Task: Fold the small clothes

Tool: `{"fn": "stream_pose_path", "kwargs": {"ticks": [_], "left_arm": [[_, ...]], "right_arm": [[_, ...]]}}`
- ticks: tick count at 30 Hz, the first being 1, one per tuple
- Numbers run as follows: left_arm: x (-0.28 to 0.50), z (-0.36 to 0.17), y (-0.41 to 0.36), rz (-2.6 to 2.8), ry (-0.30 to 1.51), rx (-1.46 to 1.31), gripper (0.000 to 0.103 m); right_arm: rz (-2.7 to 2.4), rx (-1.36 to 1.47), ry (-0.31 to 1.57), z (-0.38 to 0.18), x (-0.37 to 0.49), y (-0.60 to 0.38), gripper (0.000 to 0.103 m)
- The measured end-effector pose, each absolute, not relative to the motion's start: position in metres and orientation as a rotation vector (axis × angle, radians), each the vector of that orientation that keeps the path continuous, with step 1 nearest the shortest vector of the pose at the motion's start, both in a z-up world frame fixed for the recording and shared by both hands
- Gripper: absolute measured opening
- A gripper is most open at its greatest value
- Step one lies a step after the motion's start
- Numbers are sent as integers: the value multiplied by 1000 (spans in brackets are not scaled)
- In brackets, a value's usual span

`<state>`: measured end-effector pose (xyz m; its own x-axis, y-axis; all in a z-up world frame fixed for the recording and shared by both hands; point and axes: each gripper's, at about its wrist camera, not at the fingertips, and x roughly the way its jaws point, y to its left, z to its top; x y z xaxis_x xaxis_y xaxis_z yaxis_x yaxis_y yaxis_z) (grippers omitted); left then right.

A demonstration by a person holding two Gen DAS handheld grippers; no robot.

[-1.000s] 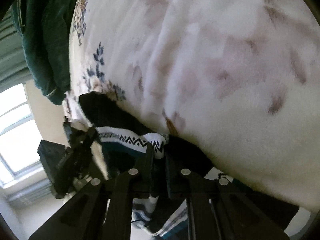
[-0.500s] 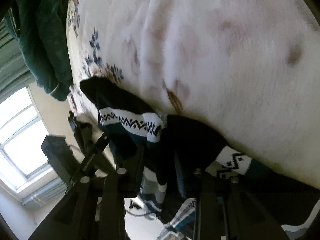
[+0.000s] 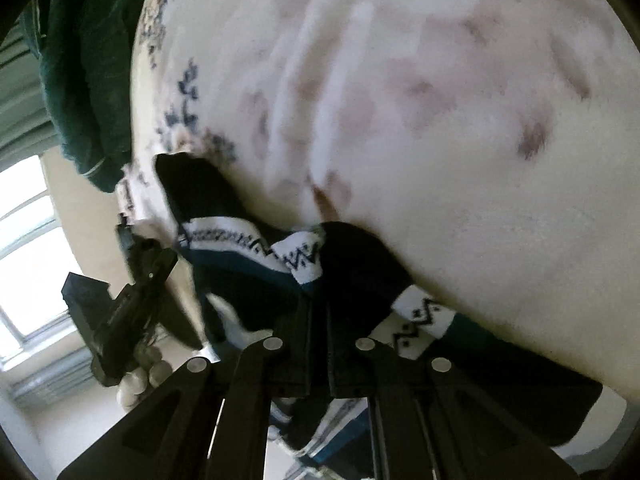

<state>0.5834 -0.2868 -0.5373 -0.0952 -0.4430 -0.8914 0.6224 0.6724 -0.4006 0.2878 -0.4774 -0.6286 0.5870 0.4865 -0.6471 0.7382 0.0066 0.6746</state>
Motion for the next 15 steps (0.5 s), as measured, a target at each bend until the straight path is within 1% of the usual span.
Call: {"fn": "stream_pose_path", "kwargs": {"ticks": [1,2,3,4,5,6,9,11,12,14,15], "left_arm": [[580,-534,-293,-915,1399,174,10],[576,-532,-301,-940,1401,188,25],[573,-534,-311,-968,1411,197,46],[571,-537,-319,-975,1418,210,52],[567,-543,-331,-984,1419,239,53],[566,-548,-339,-987,1429,270,53],[559,-568,-363,-1006,1471,345,53],[554,-579,-374,-1004,1477,400,51],[552,-583,-378,-994,1471,424,41],[550,-588,-381,-967,1468,454,10],[551,-588,-381,-967,1467,444,9]], "right_arm": [[-244,1658,1029,-626,287,-480,8],[-232,1660,1018,-622,286,-483,14],[-232,1652,1011,-617,284,-485,27],[-233,1649,995,-614,283,-489,34],[-240,1648,979,-611,282,-492,45],[-250,1646,973,-609,282,-493,46],[-274,1682,952,-614,279,-501,46],[-280,1712,929,-621,281,-507,46],[-280,1717,933,-624,283,-508,46],[-273,1746,945,-637,289,-510,46],[-272,1767,945,-645,290,-510,46]]}}
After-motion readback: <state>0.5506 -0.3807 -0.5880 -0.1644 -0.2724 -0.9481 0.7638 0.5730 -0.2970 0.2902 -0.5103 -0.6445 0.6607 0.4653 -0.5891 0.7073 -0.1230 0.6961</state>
